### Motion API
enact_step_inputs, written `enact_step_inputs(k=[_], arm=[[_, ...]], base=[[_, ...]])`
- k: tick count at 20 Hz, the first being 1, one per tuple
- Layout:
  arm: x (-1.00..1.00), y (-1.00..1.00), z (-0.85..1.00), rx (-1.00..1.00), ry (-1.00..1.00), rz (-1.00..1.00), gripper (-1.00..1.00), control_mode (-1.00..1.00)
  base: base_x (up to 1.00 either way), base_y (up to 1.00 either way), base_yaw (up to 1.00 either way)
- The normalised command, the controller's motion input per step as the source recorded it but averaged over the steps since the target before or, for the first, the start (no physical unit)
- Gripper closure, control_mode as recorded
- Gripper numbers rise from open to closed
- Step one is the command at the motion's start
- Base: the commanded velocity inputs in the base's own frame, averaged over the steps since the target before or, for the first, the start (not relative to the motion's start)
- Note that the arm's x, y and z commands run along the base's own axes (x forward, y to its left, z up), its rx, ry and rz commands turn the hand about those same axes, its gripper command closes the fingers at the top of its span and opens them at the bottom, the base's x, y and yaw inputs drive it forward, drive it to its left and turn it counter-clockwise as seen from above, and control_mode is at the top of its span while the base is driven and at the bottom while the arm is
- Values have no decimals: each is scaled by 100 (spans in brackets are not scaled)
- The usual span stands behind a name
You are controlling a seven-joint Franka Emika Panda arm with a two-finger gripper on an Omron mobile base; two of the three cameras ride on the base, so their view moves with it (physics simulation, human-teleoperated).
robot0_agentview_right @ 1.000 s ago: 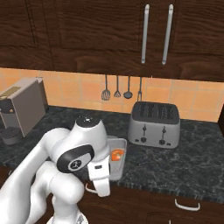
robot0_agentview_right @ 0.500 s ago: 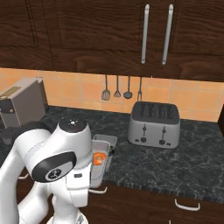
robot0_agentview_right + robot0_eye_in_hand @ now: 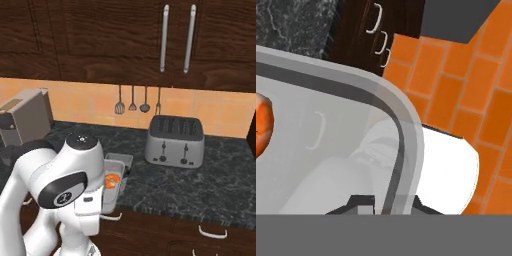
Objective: Take the meat container that has the shrimp and place it on the second highest rack of the freezer. Then take the vegetable container that has the cucumber and tomato and place it on the highest rack of the freezer.
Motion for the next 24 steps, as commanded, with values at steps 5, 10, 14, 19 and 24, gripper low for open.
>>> enact_step_inputs(k=[5,10,14,19,24], arm=[[0,0,0,0,0,0,100,100],[0,0,0,0,0,0,100,100],[0,0,0,0,0,0,100,100],[0,0,0,0,0,0,100,100],[0,0,0,0,0,0,100,100]], base=[[-8,25,-58],[-3,33,-83],[-9,41,-86],[0,17,-85],[4,2,-83]])
